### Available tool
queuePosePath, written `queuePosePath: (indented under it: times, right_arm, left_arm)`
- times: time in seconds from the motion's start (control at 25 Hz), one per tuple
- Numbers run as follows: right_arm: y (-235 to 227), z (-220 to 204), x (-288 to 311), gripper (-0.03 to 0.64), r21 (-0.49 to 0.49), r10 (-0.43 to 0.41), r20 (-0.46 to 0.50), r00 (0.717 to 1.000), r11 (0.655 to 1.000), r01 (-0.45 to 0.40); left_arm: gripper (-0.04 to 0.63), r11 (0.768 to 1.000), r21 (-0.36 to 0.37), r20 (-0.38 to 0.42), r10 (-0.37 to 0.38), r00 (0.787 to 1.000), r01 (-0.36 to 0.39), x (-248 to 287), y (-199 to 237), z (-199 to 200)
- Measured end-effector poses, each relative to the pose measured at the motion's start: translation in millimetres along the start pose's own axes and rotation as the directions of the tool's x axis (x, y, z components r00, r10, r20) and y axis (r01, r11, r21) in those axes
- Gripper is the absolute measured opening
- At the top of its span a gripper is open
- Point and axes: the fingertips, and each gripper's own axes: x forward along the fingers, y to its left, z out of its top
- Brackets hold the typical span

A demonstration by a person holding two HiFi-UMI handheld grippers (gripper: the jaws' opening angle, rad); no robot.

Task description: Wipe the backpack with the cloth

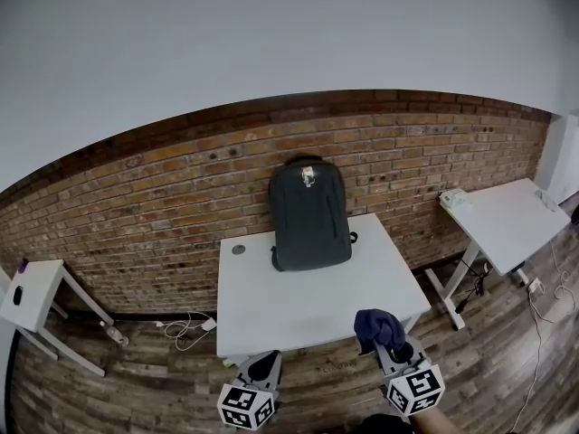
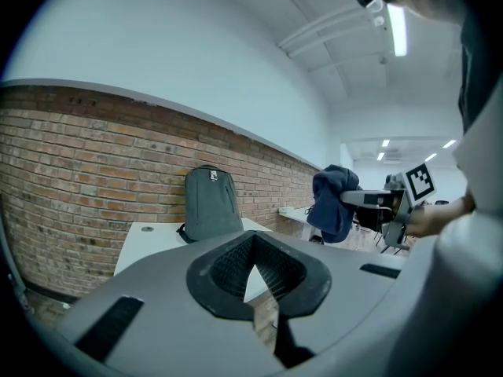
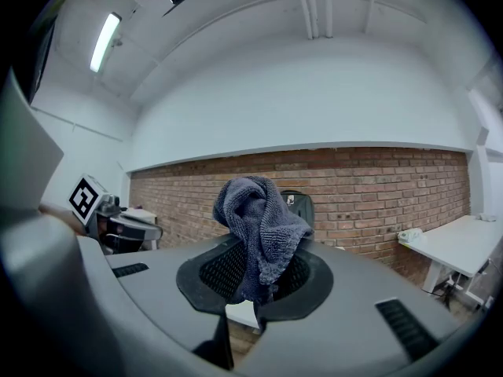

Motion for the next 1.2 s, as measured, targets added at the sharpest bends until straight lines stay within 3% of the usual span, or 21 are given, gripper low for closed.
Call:
queuePosePath:
  times: [0.2, 0.56, 1.2]
  right_arm:
    - [-2.9, 1.5, 15.9, 0.054, 0.001, -0.004, 0.003, 1.000, 1.000, 0.004]
    - [-18.3, 0.6, 49.4, 0.054, 0.006, 0.013, 0.016, 1.000, 1.000, -0.013]
    - [-96.5, 3.1, 165.6, 0.054, 0.024, 0.083, 0.053, 0.995, 0.996, -0.084]
  left_arm:
    - [-0.018, 1.000, -0.030, -0.010, -0.009, 1.000, 0.008, 6.7, 11.6, -2.7]
    - [-0.018, 0.999, -0.026, -0.034, 0.041, 0.999, -0.042, 26.3, 38.6, -8.5]
    - [-0.018, 0.995, 0.019, -0.045, 0.101, 0.994, -0.100, 137.3, 77.8, 25.7]
